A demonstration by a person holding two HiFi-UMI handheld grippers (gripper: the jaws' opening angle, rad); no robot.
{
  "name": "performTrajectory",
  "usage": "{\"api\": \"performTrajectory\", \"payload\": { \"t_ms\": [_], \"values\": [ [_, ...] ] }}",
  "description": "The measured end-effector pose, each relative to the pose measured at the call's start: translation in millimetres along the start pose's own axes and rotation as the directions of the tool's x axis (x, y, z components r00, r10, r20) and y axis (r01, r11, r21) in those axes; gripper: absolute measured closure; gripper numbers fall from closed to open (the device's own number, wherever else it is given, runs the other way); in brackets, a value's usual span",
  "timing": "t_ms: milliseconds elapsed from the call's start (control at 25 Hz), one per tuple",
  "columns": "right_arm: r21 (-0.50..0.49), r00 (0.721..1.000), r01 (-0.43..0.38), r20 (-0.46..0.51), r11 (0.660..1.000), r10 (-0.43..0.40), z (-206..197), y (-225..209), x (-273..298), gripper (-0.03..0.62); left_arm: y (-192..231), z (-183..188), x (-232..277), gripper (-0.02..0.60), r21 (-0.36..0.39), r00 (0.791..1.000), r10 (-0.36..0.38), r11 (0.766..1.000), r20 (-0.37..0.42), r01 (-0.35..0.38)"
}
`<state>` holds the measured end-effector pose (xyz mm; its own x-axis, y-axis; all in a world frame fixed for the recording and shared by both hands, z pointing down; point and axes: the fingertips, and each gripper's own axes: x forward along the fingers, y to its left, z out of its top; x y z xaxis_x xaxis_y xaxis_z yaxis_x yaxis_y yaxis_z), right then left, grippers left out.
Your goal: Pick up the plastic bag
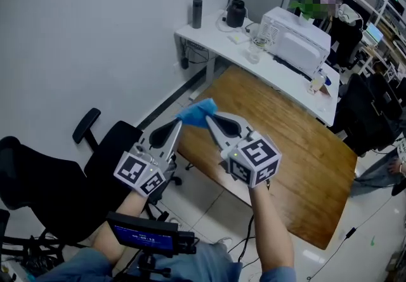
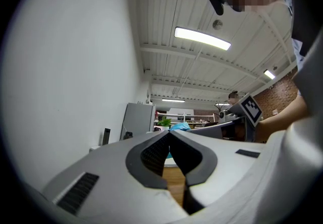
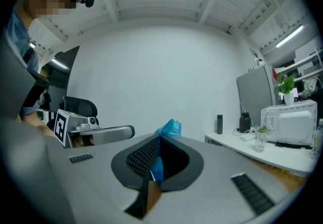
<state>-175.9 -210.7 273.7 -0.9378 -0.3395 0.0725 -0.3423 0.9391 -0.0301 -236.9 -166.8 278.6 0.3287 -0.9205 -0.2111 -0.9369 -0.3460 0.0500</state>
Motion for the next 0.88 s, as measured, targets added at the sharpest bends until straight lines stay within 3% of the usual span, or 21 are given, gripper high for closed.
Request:
{"api": "performTrajectory", "payload": {
  "t_ms": [400,880],
  "values": [
    [0.085,0.997,0.082,-0.015,0.993,-0.081,-32,-26,-77,0.594,-71,-23,37,0.574,-0.023,0.995,-0.099,0.995,-0.031,0.099],
    [0.187,0.984,0.178,-0.041,0.966,-0.173,-72,-52,-175,0.593,-164,-52,80,0.574,-0.059,0.973,-0.224,0.974,-0.057,0.221]
  ]
}}
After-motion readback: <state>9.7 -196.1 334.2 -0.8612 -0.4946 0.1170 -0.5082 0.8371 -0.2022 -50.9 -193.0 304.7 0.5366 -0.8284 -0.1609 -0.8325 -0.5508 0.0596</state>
